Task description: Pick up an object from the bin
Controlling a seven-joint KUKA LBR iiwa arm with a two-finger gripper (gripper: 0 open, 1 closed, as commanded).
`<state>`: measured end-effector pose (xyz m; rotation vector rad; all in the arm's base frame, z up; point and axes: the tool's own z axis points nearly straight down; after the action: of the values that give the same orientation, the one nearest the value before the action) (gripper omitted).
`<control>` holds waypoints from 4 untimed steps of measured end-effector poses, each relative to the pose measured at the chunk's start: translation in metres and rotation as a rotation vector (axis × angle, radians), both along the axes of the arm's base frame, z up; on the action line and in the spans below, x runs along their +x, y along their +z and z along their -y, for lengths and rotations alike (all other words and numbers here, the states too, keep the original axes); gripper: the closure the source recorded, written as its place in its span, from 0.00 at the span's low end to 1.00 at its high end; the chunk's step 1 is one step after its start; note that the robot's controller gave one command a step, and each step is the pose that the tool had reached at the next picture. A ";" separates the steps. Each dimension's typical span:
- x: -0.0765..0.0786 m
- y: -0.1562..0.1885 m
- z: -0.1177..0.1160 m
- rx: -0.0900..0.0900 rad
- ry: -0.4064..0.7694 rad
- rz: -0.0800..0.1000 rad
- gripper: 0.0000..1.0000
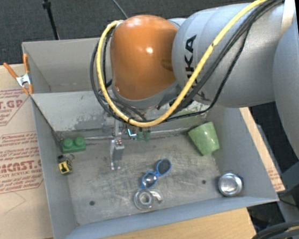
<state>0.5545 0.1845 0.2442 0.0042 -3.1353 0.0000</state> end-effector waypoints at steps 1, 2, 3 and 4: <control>-0.035 -0.173 0.040 0.004 0.201 0.017 0.00; -0.042 -0.170 0.120 0.004 0.530 0.021 0.00; -0.043 -0.169 0.121 0.002 0.529 0.012 1.00; -0.049 0.000 0.117 0.001 0.621 0.015 1.00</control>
Offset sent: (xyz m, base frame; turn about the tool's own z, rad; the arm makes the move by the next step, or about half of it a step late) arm -0.0378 -0.0418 -0.1742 -0.2008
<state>0.5060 0.0674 0.2437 0.9665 -2.9986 0.0012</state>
